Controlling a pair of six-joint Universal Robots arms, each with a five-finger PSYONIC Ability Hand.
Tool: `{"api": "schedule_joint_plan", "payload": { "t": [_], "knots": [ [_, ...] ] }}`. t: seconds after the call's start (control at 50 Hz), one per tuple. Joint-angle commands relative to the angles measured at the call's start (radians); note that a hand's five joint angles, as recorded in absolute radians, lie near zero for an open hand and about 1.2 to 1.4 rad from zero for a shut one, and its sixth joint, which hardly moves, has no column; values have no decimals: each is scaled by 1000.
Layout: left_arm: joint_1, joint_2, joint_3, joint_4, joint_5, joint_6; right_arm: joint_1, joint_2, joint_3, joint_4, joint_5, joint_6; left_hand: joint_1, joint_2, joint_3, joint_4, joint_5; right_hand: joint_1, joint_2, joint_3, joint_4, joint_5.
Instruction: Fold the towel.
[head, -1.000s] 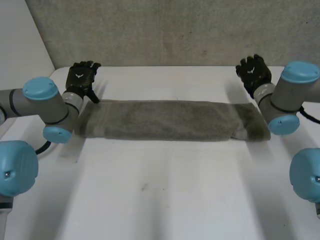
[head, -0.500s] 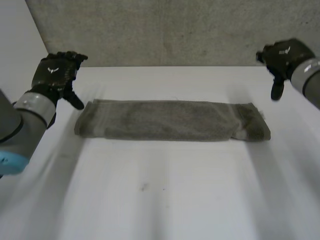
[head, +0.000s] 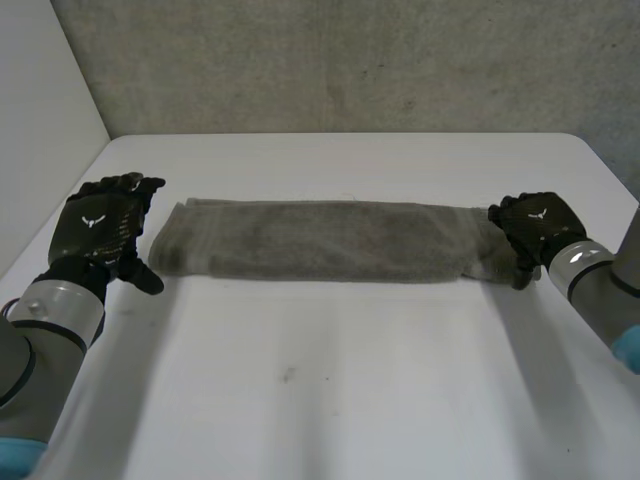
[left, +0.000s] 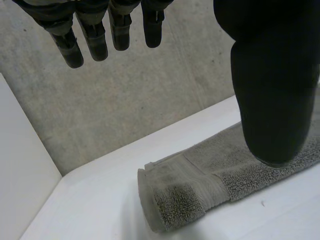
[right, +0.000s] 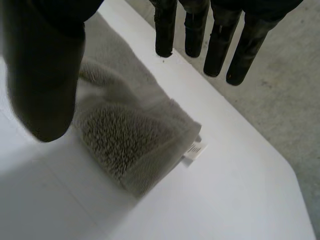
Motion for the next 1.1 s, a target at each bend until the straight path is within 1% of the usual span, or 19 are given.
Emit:
{"api": "schedule_joint_plan", "payload": {
  "t": [0.02, 0.08, 0.1, 0.12, 0.14, 0.16, 0.24, 0.32, 0.42, 0.44, 0.48, 0.6, 0.62, 0.66, 0.78, 0.94, 1.06, 1.08, 1.1],
  "knots": [
    [-1, -1, -39, 81, 3, -1, -8, 111, -72, -3, 10, -10, -3, 9, 9, 8, -28, 126, 123, 123, 123, 110],
    [-4, -1, -47, 99, 3, 1, -10, 154, -96, -12, 13, -13, -3, 9, 9, 8, -28, 264, 261, 261, 261, 248],
    [-4, -1, -47, 99, 3, 1, -13, 168, -110, -15, 19, -16, -3, 9, 9, 8, -28, 432, 430, 430, 430, 416],
    [-4, -3, -49, 105, 3, 1, -22, 173, -119, -15, 33, -24, -3, 9, 9, 8, -28, 774, 771, 772, 771, 758],
    [-5, -3, -49, 108, 3, 1, -22, 173, -119, -15, 33, -24, -3, 9, 9, 8, -28, 777, 775, 775, 775, 761],
    [-5, -3, -49, 108, 3, 1, -40, 167, -121, -18, 56, -36, -3, 9, 9, 8, -28, 1064, 1061, 1062, 1061, 1048],
    [-4, 2, -47, 108, 0, 1, -103, 113, -131, -35, 131, -94, -3, 9, 9, 8, -28, 1067, 1064, 1065, 1064, 1051],
    [-4, 31, -23, 101, 1, 2, -154, 76, -150, -64, 140, -194, -3, 9, 9, 8, -28, 1067, 1064, 1065, 1064, 1051],
    [-7, 88, 51, 70, 6, 4, -160, 59, -245, -55, 154, -525, -3, 9, 9, 8, -28, 1067, 1064, 1065, 1064, 1051],
    [-10, 100, 91, 38, 6, 2, -160, 59, -245, -55, 154, -526, -3, 9, 9, 8, -28, 1067, 1064, 1065, 1064, 1051],
    [-16, 112, 140, -6, 5, 1, -66, 44, -289, -59, 146, -622, -3, 9, 9, 8, -28, 1067, 1064, 1065, 1064, 1051],
    [-57, 106, 361, -226, -2, -4, 218, 79, -418, -69, 120, -648, -3, 9, 9, 8, -28, 1067, 1064, 1065, 1064, 1051],
    [-72, 91, 422, -284, -3, -6, 219, 79, -418, -69, 120, -648, -3, 9, 9, 8, -28, 1067, 1064, 1065, 1064, 1051],
    [-88, 64, 477, -334, -5, -7, 344, 128, -473, -67, 87, -653, -3, 9, 9, 8, -28, 1067, 1064, 1065, 1064, 1051],
    [-166, -59, 687, -505, -32, -44, 554, 263, -539, -69, 15, -659, -3, 9, 9, 8, -28, 1067, 1064, 1065, 1064, 1051],
    [-226, -181, 844, -547, -84, -96, 691, 485, -661, -53, 5, -644, -3, 9, 9, 8, -28, 1067, 1064, 1065, 1064, 1051],
    [-274, -250, 870, -548, -101, -91, 697, 518, -658, -44, -5, -644, -3, 9, 9, 8, -28, 1067, 1064, 1065, 1064, 1051],
    [-281, -257, 864, -547, -101, -88, 691, 506, -652, -37, -7, -629, -3, 9, 9, 8, -28, 966, 964, 964, 964, 950],
    [-286, -263, 858, -547, -100, -90, 688, 477, -638, -32, -7, -604, -3, 9, 9, 8, -28, 460, 457, 457, 457, 444]
  ]
}}
